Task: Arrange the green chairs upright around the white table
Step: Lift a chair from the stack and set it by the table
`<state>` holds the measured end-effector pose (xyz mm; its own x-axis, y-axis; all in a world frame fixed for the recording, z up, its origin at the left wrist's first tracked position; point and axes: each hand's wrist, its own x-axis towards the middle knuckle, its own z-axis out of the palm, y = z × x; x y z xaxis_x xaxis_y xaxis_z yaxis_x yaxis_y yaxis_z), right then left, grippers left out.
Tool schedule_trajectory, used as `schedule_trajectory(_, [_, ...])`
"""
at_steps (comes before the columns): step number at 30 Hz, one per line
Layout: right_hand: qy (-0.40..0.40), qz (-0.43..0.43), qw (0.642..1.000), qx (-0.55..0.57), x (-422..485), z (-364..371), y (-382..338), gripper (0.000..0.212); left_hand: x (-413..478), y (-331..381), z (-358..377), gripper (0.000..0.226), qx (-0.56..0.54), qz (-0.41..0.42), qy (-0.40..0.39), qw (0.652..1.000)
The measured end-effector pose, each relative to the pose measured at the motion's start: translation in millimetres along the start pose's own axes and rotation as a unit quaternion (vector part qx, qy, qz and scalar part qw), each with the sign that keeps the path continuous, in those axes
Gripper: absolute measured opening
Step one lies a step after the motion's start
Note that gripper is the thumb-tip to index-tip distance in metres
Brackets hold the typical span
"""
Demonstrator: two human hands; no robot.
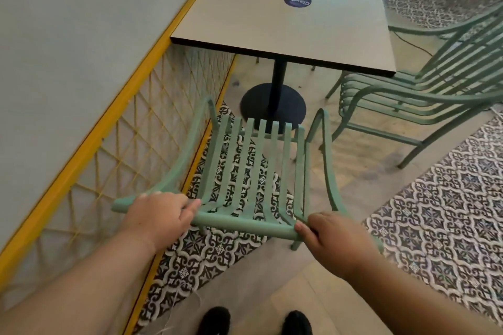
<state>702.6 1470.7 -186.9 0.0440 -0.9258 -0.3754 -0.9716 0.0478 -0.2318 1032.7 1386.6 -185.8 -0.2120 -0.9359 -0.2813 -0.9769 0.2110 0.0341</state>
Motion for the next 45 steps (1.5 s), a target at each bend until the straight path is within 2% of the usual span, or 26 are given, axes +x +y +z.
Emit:
schedule_trajectory(4, [0.030,0.013,0.999,-0.018,6.3,5.9,-4.4,0.052,13.5,-18.5,9.5,0.049,-0.004,0.000,0.035,0.999])
schedule_trajectory(14, [0.053,0.005,0.998,-0.032,35.8,3.8,-13.3,0.046,45.2,-37.6,10.4,0.045,0.014,0.007,0.059,0.998])
schedule_trajectory(19, [0.073,0.002,0.997,-0.035,65.6,-5.7,-15.2,0.047,72.5,-49.3,10.2,0.046,0.013,0.002,0.075,0.997])
schedule_trajectory(25, [0.090,-0.004,0.995,-0.044,80.2,-7.4,-17.7,0.046,91.3,-60.3,9.2,0.053,0.014,0.033,0.097,0.995])
schedule_trajectory(31, [0.070,-0.003,0.997,-0.021,82.7,-11.3,-17.9,0.055,87.9,-54.2,1.1,0.049,-0.003,0.027,0.105,0.994])
schedule_trajectory(35, [0.117,-0.035,0.992,-0.039,79.0,-18.0,-23.9,0.064,73.0,-44.3,-1.9,0.045,0.019,0.026,0.153,0.988])
schedule_trajectory(39, [0.029,-0.038,0.997,-0.060,89.8,-16.7,-38.5,0.069,78.7,-37.5,0.1,0.066,0.059,0.014,0.108,0.992])
schedule_trajectory(45, [0.029,-0.046,0.997,-0.063,104.0,-19.5,-39.2,0.072,96.3,-43.1,-2.0,0.052,0.044,0.018,0.090,0.995])
